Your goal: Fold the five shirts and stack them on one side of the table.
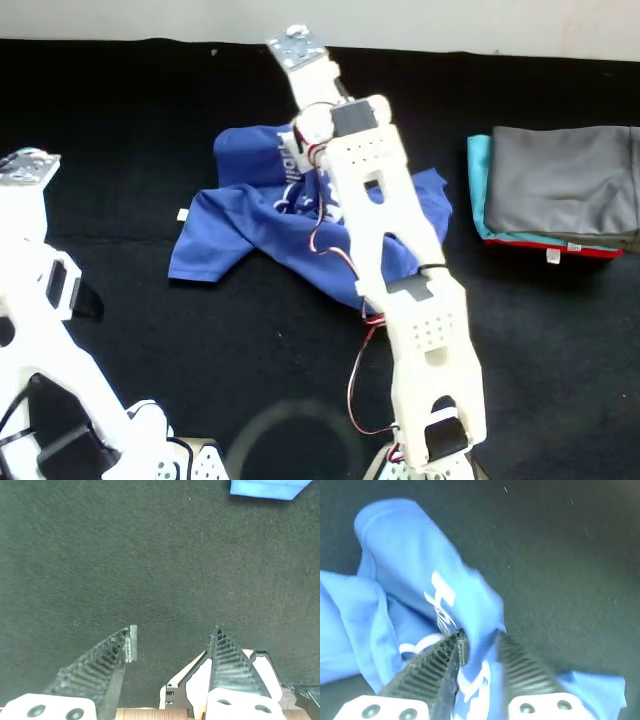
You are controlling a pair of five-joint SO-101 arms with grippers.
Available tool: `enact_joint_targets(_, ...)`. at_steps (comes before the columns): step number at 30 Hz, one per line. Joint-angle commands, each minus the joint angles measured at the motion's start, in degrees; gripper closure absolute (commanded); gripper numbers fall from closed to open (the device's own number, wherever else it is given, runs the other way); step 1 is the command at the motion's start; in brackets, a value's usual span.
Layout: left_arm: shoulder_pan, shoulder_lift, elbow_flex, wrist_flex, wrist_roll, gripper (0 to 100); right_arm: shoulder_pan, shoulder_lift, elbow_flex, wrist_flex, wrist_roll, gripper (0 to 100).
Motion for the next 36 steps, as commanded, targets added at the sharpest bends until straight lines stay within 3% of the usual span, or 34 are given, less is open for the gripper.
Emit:
enact_joint_targets(1, 0.57, -1.19, 0.66, -1.05, -0.26, 77, 0.48, -1.1, -7.96, 8.57, 0.26, 75.2)
enact_joint_targets(7, 0.57, -1.01, 0.57, -0.97, -0.26, 77, -6.99, -0.75, -13.85, 19.65, 0.26, 80.5)
enact_joint_targets(15, 0.66, -0.92, 0.57, -1.23, -0.26, 77, -15.08, 4.79, -7.96, 20.97, 0.26, 81.8)
enact_joint_targets(26, 0.92, -0.92, 0.57, -1.23, -0.26, 77, -11.82, 21.14, -15.87, 21.41, 0.44, 83.1)
enact_joint_targets(30, 0.92, -0.92, 0.57, -1.23, -0.26, 77, -10.33, 20.44, -20.53, 21.49, 0.26, 99.8)
enact_joint_targets(36, 0.92, -0.84, 0.48, -1.32, -0.26, 77, -7.96, 13.32, -22.55, 21.85, 0.26, 99.2)
